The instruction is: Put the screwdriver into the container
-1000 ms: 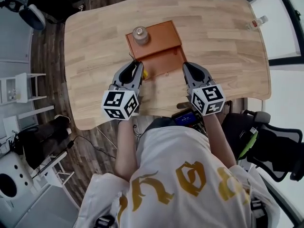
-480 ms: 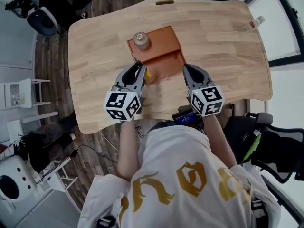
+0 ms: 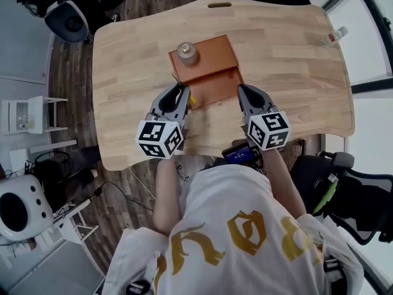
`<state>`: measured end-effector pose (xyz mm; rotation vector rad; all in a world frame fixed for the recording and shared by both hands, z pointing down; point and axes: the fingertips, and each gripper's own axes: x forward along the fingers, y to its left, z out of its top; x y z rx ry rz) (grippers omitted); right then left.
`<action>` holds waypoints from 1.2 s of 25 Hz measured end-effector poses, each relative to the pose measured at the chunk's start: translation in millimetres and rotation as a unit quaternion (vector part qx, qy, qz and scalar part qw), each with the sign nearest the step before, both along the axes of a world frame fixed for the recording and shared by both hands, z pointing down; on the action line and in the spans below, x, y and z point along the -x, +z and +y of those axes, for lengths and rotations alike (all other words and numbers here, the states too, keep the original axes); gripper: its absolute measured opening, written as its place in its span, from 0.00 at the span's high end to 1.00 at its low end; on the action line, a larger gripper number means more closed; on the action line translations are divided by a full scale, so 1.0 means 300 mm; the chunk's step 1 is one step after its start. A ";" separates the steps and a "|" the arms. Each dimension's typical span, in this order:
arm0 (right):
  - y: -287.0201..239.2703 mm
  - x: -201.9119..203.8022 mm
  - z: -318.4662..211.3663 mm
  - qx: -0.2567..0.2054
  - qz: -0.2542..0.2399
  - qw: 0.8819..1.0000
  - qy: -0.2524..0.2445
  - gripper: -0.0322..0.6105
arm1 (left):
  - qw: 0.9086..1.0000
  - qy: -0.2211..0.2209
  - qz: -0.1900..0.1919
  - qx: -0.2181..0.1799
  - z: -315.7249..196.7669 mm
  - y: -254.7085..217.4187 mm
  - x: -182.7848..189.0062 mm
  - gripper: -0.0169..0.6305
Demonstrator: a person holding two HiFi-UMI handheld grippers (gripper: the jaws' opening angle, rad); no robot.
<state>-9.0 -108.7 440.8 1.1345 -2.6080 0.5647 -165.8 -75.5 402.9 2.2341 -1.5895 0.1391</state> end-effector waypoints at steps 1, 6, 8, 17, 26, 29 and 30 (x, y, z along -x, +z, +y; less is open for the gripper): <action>0.005 0.005 0.003 0.001 0.000 1.000 -0.003 0.93 | 1.000 -0.003 0.000 0.002 0.006 0.007 0.005 0.86; 0.020 0.010 0.004 0.009 -0.001 1.000 -0.011 0.93 | 1.000 -0.012 0.002 0.007 0.016 0.023 0.017 0.86; 0.024 0.010 0.000 0.011 -0.001 1.000 -0.012 0.93 | 1.000 -0.009 0.006 -0.001 0.016 0.016 0.013 0.86; 0.061 0.001 -0.026 0.022 0.000 1.000 -0.010 0.93 | 1.000 -0.001 -0.018 0.024 -0.011 0.083 -0.001 0.86; 0.114 -0.008 -0.062 0.039 0.006 0.999 -0.006 0.93 | 0.997 0.014 -0.048 0.058 -0.032 0.177 -0.012 0.86; 0.129 0.001 -0.067 0.043 0.009 0.999 -0.012 0.93 | 0.996 0.013 -0.047 0.071 -0.030 0.215 -0.009 0.86; 0.136 0.006 -0.068 0.045 0.011 0.999 -0.014 0.93 | 0.996 0.014 -0.045 0.073 -0.033 0.221 -0.008 0.86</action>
